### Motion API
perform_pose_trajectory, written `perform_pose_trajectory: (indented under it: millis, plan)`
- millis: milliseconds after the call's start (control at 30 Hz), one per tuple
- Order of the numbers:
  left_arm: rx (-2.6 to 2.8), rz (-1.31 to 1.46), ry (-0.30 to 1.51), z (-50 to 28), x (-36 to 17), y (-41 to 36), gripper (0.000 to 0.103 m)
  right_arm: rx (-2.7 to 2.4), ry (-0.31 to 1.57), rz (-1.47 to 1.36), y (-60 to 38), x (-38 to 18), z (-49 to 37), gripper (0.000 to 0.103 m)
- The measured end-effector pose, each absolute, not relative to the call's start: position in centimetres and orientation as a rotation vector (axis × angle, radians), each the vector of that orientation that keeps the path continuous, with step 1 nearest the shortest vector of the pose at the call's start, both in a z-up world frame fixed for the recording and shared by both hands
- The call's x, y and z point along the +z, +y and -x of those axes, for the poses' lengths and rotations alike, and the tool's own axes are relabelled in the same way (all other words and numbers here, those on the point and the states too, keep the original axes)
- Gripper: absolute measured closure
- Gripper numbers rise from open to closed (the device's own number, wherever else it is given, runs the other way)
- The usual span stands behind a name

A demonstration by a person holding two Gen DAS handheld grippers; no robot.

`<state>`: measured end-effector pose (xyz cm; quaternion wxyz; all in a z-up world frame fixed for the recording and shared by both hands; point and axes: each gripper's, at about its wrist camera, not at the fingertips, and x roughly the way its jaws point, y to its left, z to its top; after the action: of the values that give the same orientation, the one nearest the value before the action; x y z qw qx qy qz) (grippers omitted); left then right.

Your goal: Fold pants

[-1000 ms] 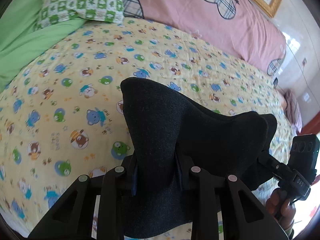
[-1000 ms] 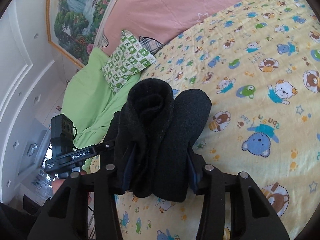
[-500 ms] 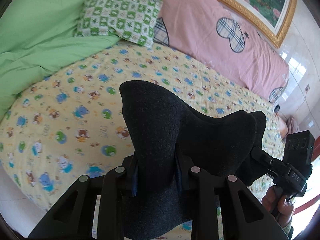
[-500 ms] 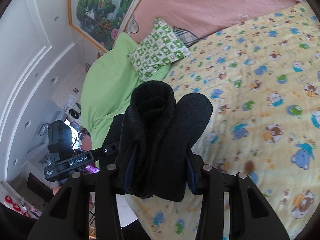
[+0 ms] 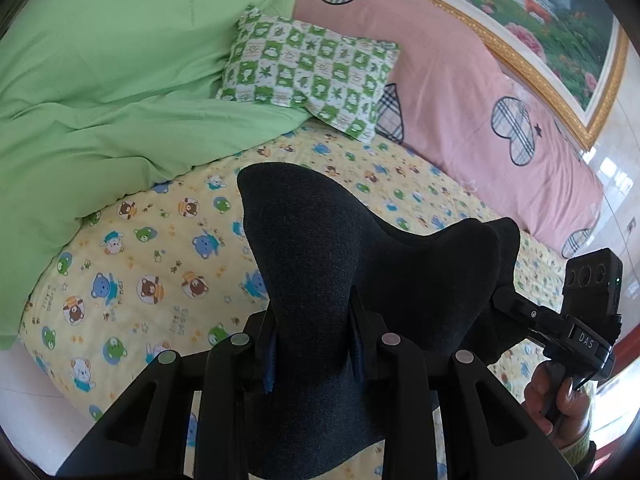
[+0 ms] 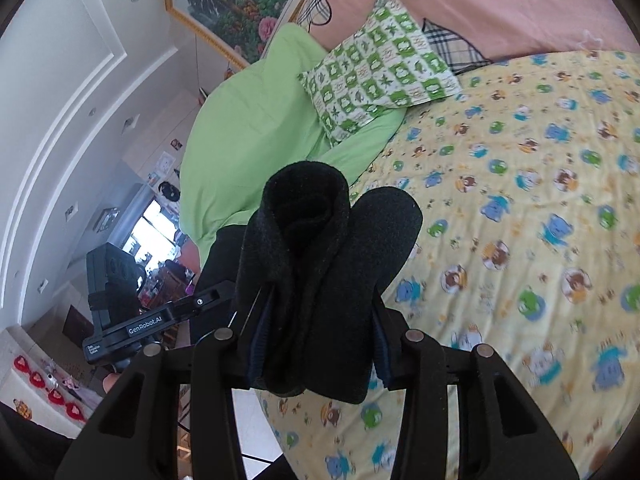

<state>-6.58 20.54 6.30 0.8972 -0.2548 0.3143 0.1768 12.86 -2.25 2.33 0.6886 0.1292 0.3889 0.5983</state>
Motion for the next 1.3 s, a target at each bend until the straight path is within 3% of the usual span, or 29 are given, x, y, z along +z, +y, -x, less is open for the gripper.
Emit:
perform_pose_trajectory:
  millis: [767,833,900,1067,1300]
  plan:
    - [0.359,0.582,0.677,1.6,0.1,29.8,0.074,1.325,0.956,-0.152,8.9,-1.9,-19.1,0.058]
    - [0.36,0.586,0.691,1.5,-0.5,30.1,0.069,1.315,0.959,-0.133,9.2,-2.3,-19.4,0.054]
    - [0.378,0.573,0.717,1.3,-1.1,30.3,0.062,1.276,0.961,-0.092,9.4,-2.8,-19.7,0.044]
    - [0.381,0.54,0.743,0.8,-2.7,30.4,0.046,1.204,0.985,-0.02,8.8,-4.6,-21.1,0.036]
    - [0.382,0.545,0.767,0.6,-3.6,30.8,0.036,1.219,1.005,-0.047,7.7,-6.2,-22.4,0.027]
